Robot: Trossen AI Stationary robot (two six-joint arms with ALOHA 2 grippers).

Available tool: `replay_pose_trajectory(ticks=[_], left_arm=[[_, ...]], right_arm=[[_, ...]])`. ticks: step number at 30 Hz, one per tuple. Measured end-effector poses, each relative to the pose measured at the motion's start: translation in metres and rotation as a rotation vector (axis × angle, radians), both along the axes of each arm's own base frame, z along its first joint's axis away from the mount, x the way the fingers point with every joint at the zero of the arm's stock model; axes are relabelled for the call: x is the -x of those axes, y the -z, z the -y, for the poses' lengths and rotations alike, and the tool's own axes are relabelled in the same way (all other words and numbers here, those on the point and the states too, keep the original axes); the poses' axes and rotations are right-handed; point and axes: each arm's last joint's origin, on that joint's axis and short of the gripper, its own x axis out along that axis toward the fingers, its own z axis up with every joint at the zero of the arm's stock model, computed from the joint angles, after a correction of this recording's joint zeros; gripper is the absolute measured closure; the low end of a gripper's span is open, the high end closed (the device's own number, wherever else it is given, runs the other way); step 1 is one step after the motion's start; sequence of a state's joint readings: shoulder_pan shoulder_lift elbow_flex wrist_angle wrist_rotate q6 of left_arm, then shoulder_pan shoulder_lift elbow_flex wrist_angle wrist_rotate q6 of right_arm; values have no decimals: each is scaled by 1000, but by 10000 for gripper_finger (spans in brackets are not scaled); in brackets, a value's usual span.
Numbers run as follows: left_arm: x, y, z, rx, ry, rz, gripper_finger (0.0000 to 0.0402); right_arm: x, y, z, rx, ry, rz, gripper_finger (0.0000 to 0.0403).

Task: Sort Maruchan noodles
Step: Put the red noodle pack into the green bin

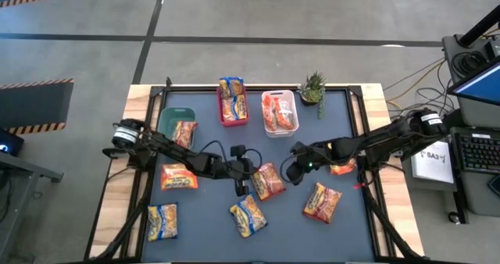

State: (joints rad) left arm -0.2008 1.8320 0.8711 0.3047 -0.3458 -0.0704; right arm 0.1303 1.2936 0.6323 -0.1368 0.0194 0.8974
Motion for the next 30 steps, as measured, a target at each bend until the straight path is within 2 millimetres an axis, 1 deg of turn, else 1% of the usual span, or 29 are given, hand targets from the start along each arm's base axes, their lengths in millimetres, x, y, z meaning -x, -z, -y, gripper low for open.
replay_pose_trajectory(ticks=[4,11,13,16,21,27,30], left_arm=[[3,3,-1,9,-12,-33,402],[8,11,-2,18,-33,-93,402],[9,14,-2,24,-40,-99,402],[9,19,-2,29,-48,-113,402],[8,28,-2,40,-62,-136,402],[6,36,-1,54,-78,-133,402],[6,37,-1,61,-81,-131,402]], right_arm=[[-5,5,-3,-87,-2,2,291],[-23,14,-5,-175,-9,91,165],[-27,17,-3,-189,11,106,137],[-29,23,0,-194,28,90,105],[-33,33,1,-193,33,78,77],[-46,43,-2,-242,-26,158,74],[-53,50,-2,-277,-50,202,74]])
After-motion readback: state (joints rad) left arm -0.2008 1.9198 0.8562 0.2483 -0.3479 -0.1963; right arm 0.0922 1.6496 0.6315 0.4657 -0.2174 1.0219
